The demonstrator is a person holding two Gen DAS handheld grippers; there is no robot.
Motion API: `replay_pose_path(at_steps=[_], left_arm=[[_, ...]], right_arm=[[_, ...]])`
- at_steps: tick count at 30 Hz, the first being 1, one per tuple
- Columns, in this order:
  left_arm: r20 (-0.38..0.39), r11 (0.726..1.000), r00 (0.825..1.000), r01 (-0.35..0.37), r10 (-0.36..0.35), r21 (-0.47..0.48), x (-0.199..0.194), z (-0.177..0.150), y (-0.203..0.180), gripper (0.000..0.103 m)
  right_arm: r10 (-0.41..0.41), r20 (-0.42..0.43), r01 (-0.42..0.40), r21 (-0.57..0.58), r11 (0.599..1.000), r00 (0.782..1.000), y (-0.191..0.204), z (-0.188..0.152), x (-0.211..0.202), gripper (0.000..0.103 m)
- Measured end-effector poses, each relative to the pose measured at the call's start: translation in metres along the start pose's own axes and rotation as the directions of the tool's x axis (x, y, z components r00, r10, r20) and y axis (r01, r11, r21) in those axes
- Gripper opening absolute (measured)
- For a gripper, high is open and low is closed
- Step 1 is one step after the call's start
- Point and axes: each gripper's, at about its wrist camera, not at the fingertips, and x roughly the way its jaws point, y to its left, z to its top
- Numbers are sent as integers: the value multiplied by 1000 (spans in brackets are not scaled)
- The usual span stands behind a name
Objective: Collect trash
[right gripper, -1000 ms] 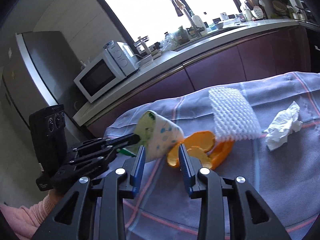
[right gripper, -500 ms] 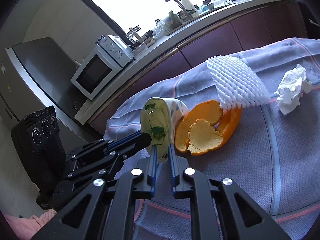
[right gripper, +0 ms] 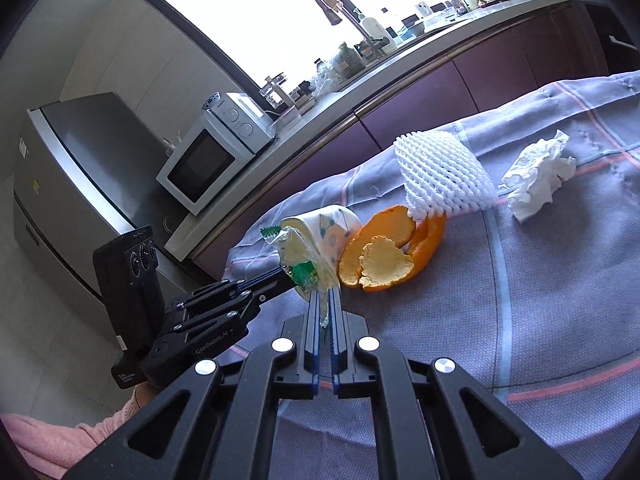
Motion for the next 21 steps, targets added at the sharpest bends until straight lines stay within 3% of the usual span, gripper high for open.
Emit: replay_pose_path(at_steps=[8, 21], left_arm=[[27, 998, 998, -47, 48, -37, -24, -12, 18, 4], [103, 990, 987, -114, 122, -82, -96, -36, 45, 4]], right_arm=[[34, 28, -34, 5, 999, 999, 4, 0, -8, 3], [94, -8, -95, -34, 995, 996, 36, -3, 15, 3]])
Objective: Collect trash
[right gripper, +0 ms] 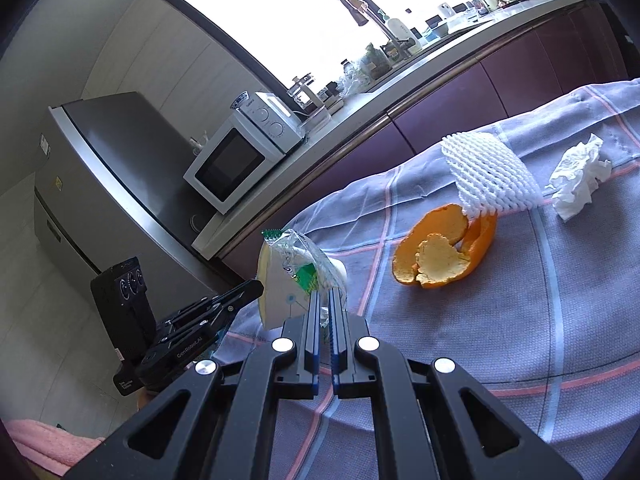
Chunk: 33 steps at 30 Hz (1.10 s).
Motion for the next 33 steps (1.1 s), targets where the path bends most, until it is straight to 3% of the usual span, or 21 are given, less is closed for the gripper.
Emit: replay_pose_path(at_steps=[6, 10, 13, 20, 23, 25, 27, 33], left_arm=[[-1, 1000, 1000, -5, 5, -22, -27, -15, 19, 3], [-37, 999, 999, -32, 31, -14, -26, -25, 27, 15], [-61, 999, 998, -2, -1, -46, -23, -31, 35, 25], [-102, 993, 993, 43, -54, -106, -7, -31, 48, 26], [-120, 988, 990, 60, -77, -141, 1, -31, 52, 16], [-121, 987, 989, 62, -80, -146, 3, -32, 52, 10], [-125, 988, 989, 57, -75, -145, 5, -33, 51, 9], [-118, 988, 991, 45, -63, -148, 5, -35, 50, 7]], right_arm=[[19, -24, -19, -28, 999, 1000, 18, -2, 14, 3], [24, -43, -25, -34, 999, 999, 25, -5, 24, 3], [22, -54, -24, -38, 999, 998, 27, -8, 29, 3], [-26, -90, 22, -47, 999, 996, 23, -13, 38, 3], [-72, -90, 68, -44, 997, 993, 16, -16, 33, 11], [-103, -88, 100, -33, 994, 991, 8, -18, 26, 25], [-163, -96, 161, -28, 987, 982, -1, -23, 21, 50], [-180, -145, 187, 37, 982, 973, -21, -42, 21, 50]])
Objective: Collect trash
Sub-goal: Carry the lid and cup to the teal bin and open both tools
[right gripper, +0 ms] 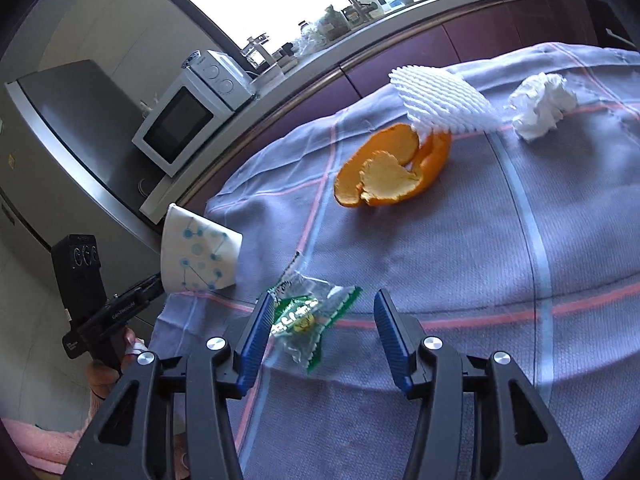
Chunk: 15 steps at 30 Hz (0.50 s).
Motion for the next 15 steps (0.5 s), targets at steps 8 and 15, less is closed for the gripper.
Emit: replay_pose_path(at_steps=[8, 15], left_arm=[[25, 1000, 999, -31, 31, 5, -11, -8, -1, 5], [75, 997, 995, -71, 72, -17, -39, -14, 12, 4]], right_arm=[[53, -38, -53, -11, 999, 998, 10, -2, 20, 10], [103, -29, -104, -77, 992, 994, 40, 6, 25, 7]])
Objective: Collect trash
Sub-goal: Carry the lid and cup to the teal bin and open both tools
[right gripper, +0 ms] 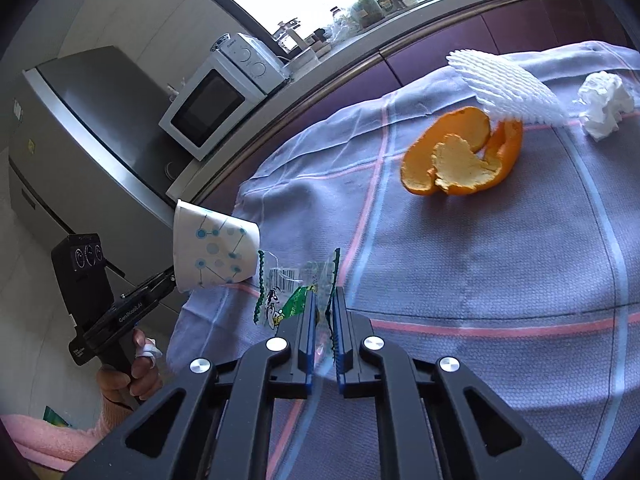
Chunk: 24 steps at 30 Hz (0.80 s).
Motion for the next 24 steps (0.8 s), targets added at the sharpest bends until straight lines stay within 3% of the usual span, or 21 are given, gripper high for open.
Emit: replay_pose_path(at_steps=[12, 24], left_arm=[[85, 988, 986, -140, 145, -64, -63, -6, 53, 4], [96, 937, 941, -305, 324, -171, -107, -28, 128, 4]], right_arm=[[103, -79, -113, -144, 983, 992, 68, 19, 51, 7], [180, -218, -231, -238, 943, 959, 141, 30, 134, 7]])
